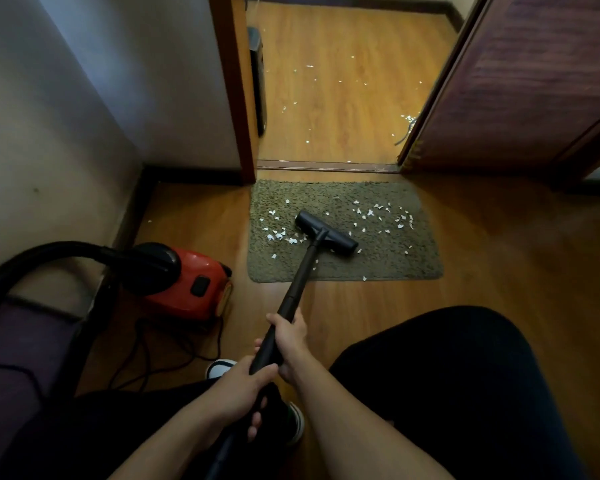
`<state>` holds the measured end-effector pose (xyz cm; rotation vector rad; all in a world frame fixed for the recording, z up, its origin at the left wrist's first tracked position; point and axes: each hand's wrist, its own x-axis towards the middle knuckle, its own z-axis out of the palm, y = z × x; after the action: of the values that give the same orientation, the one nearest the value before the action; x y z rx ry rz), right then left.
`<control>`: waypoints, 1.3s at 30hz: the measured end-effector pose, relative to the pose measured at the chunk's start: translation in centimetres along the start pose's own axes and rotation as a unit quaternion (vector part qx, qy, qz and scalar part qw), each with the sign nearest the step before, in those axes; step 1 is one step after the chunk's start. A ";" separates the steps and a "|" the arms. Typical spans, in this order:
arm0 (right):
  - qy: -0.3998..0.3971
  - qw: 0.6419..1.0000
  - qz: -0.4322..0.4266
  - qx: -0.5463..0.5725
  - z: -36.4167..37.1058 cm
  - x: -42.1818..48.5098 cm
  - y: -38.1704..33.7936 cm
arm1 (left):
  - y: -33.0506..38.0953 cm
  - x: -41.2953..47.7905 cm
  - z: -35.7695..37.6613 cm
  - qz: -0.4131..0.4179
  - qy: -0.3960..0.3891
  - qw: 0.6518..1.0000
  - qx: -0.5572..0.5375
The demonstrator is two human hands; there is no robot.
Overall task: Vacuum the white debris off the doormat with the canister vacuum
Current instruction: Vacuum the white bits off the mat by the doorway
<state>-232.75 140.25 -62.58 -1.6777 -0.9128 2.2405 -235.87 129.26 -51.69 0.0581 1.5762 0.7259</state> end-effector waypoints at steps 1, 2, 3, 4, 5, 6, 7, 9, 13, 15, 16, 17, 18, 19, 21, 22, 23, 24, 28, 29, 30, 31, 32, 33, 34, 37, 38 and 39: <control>-0.003 1.000 0.000 -0.005 0.6 -0.3 0.3 | -0.4 -0.4 -0.5 -0.001 0.002 1.000 -0.005; -0.005 1.000 -0.003 -0.011 1.2 -0.6 0.6 | -0.7 -0.8 -0.9 -0.001 0.005 1.000 -0.009; -0.007 1.000 -0.006 -0.017 1.9 -0.7 0.9 | -1.1 -1.2 -1.3 0.001 0.009 1.000 -0.012; -0.011 1.000 -0.007 -0.023 2.6 -1.0 1.2 | -1.5 -1.5 -1.8 0.003 0.014 1.000 -0.015; -0.018 0.999 -0.005 -0.030 3.3 -1.3 1.6 | -1.8 -1.9 -2.3 0.003 0.020 1.000 -0.018; -0.025 0.999 -0.002 -0.036 3.9 -1.6 1.9 | -2.2 -2.3 -2.9 0.003 0.027 0.999 -0.021; -0.033 0.999 0.000 -0.041 4.6 -1.9 2.3 | -2.6 -2.6 -3.4 0.002 0.033 0.999 -0.027; -0.046 0.998 0.004 -0.051 5.7 -2.1 3.1 | -3.2 -2.9 -4.3 -0.001 0.049 0.998 -0.037; -0.065 0.996 0.003 -0.066 7.1 -2.5 4.1 | -4.5 -3.0 -5.7 -0.008 0.059 0.996 -0.071; -0.068 0.995 0.003 -0.072 7.2 -2.4 4.4 | -4.8 -2.9 -5.7 -0.006 0.061 0.995 -0.080; -0.067 0.995 0.003 -0.075 7.2 -2.3 4.5 | -4.9 -2.7 -5.7 -0.004 0.064 0.995 -0.083; -0.065 0.995 0.003 -0.077 7.2 -2.2 4.5 | -4.9 -2.5 -5.6 -0.004 0.067 0.994 -0.084; -0.065 0.995 0.005 -0.077 7.1 -2.0 4.3 | -4.8 -2.3 -5.5 -0.004 0.069 0.994 -0.085; -0.064 0.995 0.007 -0.078 7.0 -1.8 4.1 | -4.6 -2.0 -5.4 -0.004 0.069 0.994 -0.086; -0.060 0.995 0.008 -0.076 6.7 -1.3 3.6 | -4.0 -1.5 -5.1 -0.004 0.067 0.994 -0.083; -0.060 0.995 0.005 -0.074 6.6 -1.0 3.3 | -3.7 -1.3 -5.0 -0.004 0.067 0.995 -0.080; -0.060 0.996 0.002 -0.073 6.5 -0.7 3.0 | -3.3 -1.1 -4.9 -0.003 0.066 0.995 -0.080; -0.060 0.996 -0.001 -0.072 6.5 -0.3 2.7 | -2.9 -0.8 -4.8 -0.002 0.066 0.994 -0.081; -0.057 0.996 -0.006 -0.067 6.3 1.2 1.3 | -1.5 0.7 -4.7 -0.008 0.063 0.993 -0.098; -0.055 0.996 -0.006 -0.067 6.2 1.7 1.1 | -1.2 1.2 -4.7 -0.009 0.063 0.993 -0.100; -0.055 0.996 -0.005 -0.067 6.2 2.1 0.8 | -0.9 1.5 -4.6 -0.008 0.064 0.993 -0.099; -0.056 0.996 -0.005 -0.067 6.2 2.5 0.5 | -0.6 1.9 -4.6 -0.005 0.065 0.993 -0.099; -0.059 0.996 -0.006 -0.066 6.2 2.9 0.2 | -0.2 2.3 -4.5 -0.002 0.066 0.993 -0.099; -0.060 0.996 -0.007 -0.064 6.2 3.3 -0.3 | 0.2 2.6 -4.5 0.001 0.067 0.993 -0.102; -0.062 0.996 -0.008 -0.063 6.2 3.6 -0.7 | 0.6 3.0 -4.5 0.001 0.068 0.992 -0.104; -0.065 0.996 -0.015 -0.064 6.0 4.9 -2.1 | 2.1 3.9 -4.5 0.000 0.062 0.991 -0.115; -0.064 0.996 -0.016 -0.064 6.0 5.4 -2.5 | 2.7 4.3 -4.5 0.003 0.062 0.991 -0.115; -0.063 0.996 -0.018 -0.065 6.0 5.9 -3.0 | 3.2 4.7 -4.4 0.007 0.064 0.992 -0.112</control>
<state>-240.86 143.42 -64.51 -1.5724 -1.1304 2.3307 -241.84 132.12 -54.51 -0.1455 1.6068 0.9276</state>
